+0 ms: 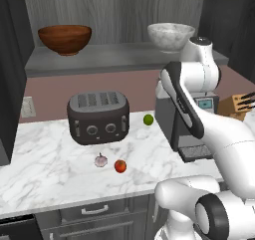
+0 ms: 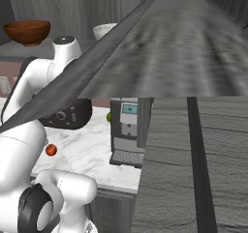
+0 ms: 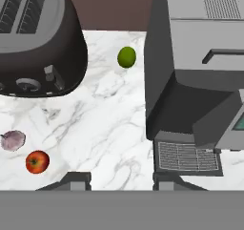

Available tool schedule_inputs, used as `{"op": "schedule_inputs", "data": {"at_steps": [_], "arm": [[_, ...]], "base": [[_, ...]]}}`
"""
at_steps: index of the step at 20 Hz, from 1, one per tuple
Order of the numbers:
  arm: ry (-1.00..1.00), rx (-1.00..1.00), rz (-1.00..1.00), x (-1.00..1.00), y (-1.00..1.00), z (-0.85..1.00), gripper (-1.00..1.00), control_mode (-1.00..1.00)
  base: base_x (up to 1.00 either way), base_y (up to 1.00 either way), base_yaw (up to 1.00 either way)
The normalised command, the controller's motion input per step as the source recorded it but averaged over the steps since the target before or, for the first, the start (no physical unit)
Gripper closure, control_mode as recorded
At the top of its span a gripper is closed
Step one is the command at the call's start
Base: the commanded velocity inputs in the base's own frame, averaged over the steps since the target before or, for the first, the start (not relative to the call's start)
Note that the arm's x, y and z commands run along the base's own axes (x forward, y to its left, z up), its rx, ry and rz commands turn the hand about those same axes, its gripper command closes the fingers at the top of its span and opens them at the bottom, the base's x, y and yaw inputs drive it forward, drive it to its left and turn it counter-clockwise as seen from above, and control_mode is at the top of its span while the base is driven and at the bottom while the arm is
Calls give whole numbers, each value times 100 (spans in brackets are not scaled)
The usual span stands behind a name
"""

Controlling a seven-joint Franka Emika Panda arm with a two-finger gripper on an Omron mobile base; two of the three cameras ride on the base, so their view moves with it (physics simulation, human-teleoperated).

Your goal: Pick both bowls and place them on the counter. Then place the garlic in one bowl and place the apple in the other bowl.

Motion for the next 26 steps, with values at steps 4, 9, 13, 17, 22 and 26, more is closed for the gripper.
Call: {"op": "schedule_inputs", "data": {"at_steps": [4, 9, 13, 17, 22, 26], "arm": [[0, 0, 2, 0, 13, 0, -100, -100], [-14, -1, 15, -3, 19, 25, -100, -100], [-18, -10, 15, -11, 14, 58, -100, -100], [-20, -22, 10, -5, 9, 51, -100, -100], [-22, -22, 8, 0, 8, 58, -100, -100], [-12, -16, 4, 0, -2, 55, -100, -100]], "base": [[0, 0, 0], [0, 0, 0], [0, 0, 0], [0, 0, 0], [0, 0, 0], [0, 0, 0]]}}
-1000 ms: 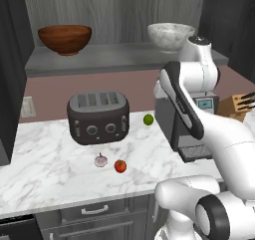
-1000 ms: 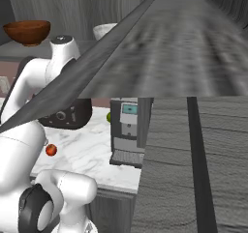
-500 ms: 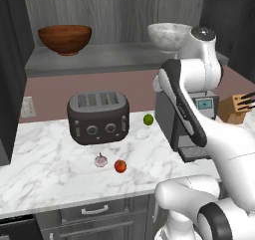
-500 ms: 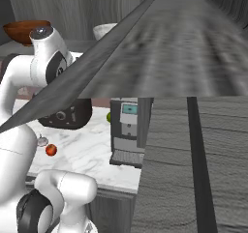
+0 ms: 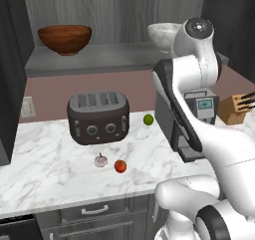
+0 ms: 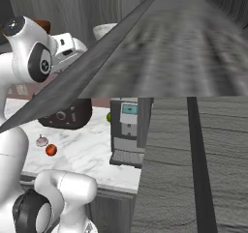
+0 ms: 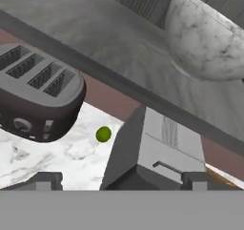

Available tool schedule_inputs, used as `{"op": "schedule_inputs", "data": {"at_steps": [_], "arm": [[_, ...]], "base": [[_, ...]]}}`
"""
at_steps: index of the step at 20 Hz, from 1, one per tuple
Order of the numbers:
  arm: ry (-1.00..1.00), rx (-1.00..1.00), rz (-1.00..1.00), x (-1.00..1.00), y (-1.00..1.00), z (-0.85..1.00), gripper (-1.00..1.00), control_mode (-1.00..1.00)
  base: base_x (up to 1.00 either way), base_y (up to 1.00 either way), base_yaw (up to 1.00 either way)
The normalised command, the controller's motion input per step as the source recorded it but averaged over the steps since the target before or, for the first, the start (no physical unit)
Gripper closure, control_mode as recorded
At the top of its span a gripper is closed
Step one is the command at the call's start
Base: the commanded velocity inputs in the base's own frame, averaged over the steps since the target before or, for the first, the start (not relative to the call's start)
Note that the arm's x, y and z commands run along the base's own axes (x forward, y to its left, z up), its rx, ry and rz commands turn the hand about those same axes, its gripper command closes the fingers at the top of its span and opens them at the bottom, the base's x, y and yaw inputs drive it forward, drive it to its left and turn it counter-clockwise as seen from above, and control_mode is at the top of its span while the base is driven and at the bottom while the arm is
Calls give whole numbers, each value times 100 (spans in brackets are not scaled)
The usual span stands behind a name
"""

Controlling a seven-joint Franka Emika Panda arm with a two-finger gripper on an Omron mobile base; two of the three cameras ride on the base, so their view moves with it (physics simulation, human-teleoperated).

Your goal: Pick both bowls and place them on the counter. Then place the garlic in one bowl and place the apple in the other bowl.

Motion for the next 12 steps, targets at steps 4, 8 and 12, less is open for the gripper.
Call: {"op": "schedule_inputs", "data": {"at_steps": [4, 8, 12], "arm": [[-3, -17, 4, 16, -3, 53, -100, -100], [0, -20, 1, 40, -8, 41, -100, -100], [0, -20, 0, 43, -13, 24, -100, -100]], "base": [[0, 0, 0], [0, 0, 0], [0, 0, 0]]}}
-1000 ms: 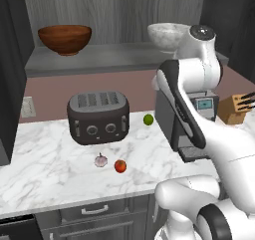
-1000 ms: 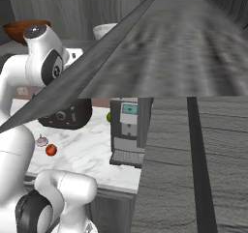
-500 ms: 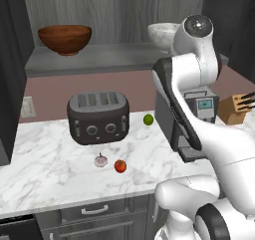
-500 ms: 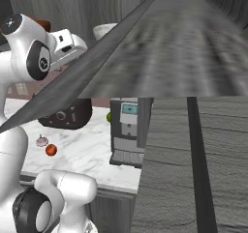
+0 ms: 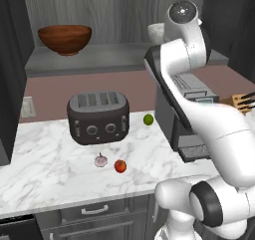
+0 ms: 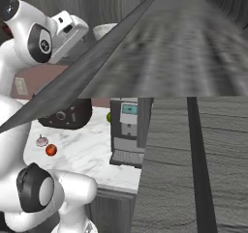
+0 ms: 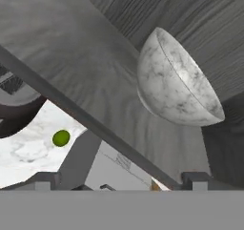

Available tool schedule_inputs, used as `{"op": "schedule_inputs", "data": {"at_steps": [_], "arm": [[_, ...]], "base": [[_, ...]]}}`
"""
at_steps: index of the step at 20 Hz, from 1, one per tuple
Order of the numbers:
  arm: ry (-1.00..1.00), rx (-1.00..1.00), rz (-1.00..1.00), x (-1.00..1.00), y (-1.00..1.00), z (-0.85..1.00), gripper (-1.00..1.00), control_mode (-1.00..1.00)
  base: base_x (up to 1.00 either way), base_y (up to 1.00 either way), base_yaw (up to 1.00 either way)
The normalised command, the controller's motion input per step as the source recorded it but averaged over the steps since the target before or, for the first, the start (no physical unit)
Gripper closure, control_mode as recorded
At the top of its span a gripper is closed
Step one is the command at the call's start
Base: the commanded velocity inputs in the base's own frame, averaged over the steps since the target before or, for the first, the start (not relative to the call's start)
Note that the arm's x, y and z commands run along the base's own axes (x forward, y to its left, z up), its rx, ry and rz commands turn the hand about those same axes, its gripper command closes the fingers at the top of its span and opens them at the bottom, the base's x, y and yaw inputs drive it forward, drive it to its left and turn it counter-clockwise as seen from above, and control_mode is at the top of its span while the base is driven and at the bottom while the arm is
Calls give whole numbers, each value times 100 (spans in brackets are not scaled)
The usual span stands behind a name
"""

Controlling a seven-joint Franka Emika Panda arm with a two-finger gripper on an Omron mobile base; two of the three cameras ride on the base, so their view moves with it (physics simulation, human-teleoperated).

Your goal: Pick both bowls and place them on the counter. Then place the garlic in one bowl and place the apple in the other bowl.

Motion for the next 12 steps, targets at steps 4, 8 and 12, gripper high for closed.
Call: {"op": "schedule_inputs", "data": {"at_steps": [4, 8, 12], "arm": [[0, -18, 0, 36, -17, 19, -100, -100], [0, -13, 0, 36, -18, 10, -100, -100], [4, -10, 0, 46, -12, 4, -100, -100]], "base": [[0, 0, 0], [0, 0, 0], [0, 0, 0]]}}
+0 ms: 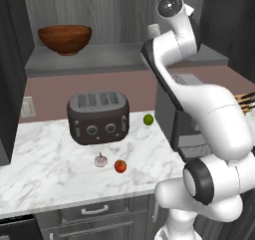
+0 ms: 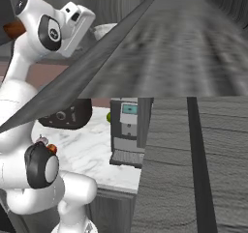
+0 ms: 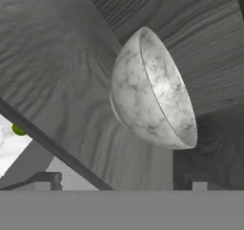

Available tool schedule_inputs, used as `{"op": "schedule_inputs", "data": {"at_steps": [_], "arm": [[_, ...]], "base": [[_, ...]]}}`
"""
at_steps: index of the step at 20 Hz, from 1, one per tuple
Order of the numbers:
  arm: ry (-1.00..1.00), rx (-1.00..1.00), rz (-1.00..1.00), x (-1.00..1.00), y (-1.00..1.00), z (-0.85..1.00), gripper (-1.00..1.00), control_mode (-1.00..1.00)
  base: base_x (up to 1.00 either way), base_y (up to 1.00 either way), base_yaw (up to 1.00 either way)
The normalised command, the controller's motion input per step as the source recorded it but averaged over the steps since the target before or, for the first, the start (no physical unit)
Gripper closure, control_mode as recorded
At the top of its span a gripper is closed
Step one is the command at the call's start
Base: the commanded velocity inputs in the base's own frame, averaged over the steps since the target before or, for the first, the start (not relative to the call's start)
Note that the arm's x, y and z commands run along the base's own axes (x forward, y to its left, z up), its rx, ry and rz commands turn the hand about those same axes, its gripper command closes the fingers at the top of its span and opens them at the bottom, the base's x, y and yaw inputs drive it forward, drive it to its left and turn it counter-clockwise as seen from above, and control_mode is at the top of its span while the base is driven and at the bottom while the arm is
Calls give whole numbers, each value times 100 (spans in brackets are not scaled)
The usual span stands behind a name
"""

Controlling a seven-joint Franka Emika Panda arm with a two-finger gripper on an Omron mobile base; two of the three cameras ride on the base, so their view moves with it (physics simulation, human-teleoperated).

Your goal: Pick both bowls and place them on the counter. Then place the garlic in one bowl and place the apple in the other bowl.

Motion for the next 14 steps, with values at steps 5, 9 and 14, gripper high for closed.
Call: {"op": "schedule_inputs", "data": {"at_steps": [5, 9, 14], "arm": [[5, -5, 0, 49, -13, 0, -100, -100], [1, -2, 0, 45, -17, 0, -100, -100], [4, 0, 0, 38, -18, -4, -100, -100]], "base": [[0, 0, 0], [0, 0, 0], [0, 0, 0]]}}
